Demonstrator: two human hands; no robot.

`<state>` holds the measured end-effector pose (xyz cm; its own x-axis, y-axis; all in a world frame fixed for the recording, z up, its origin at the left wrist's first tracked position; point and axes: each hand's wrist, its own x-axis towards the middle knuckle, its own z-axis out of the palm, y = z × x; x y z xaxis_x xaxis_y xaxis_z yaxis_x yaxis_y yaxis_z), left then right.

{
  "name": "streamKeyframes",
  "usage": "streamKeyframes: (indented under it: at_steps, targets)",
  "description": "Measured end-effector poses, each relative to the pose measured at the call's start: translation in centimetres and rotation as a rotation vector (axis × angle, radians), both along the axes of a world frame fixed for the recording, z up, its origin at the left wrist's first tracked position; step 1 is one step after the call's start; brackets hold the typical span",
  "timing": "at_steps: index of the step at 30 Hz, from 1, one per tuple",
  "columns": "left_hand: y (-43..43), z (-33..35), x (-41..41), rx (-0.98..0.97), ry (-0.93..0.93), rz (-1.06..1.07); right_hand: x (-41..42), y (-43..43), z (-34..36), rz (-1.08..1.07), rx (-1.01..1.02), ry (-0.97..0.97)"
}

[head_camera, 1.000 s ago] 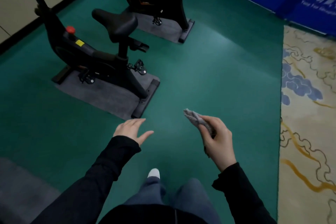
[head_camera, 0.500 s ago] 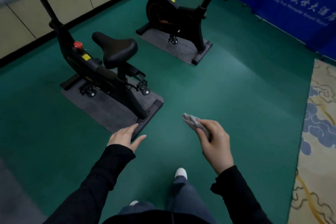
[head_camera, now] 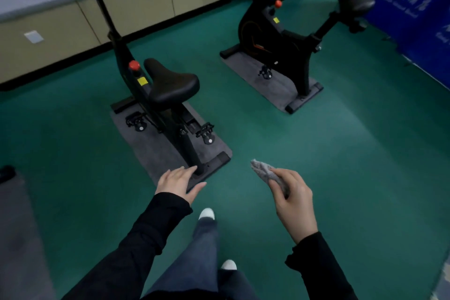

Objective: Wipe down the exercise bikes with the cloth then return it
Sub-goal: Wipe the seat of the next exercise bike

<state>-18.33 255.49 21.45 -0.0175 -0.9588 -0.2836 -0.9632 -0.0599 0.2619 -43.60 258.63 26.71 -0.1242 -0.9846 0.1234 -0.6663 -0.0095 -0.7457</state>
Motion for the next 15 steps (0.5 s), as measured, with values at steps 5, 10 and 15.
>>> streamKeyframes:
  at_steps: [5, 10, 15]
  targets:
    - [-4.1, -1.1, 0.8, 0.045, -0.01, 0.078, 0.7, -5.7, -0.3, 0.073, 0.013, 0.004]
    - [-10.6, -1.8, 2.3, 0.051, 0.032, 0.138, 2.6, -13.3, 0.1, 0.126, 0.008, -0.017]
    - [-17.6, -1.5, 5.3, 0.023, 0.064, 0.176, 5.6, -21.1, -0.4, 0.199, 0.032, -0.019]
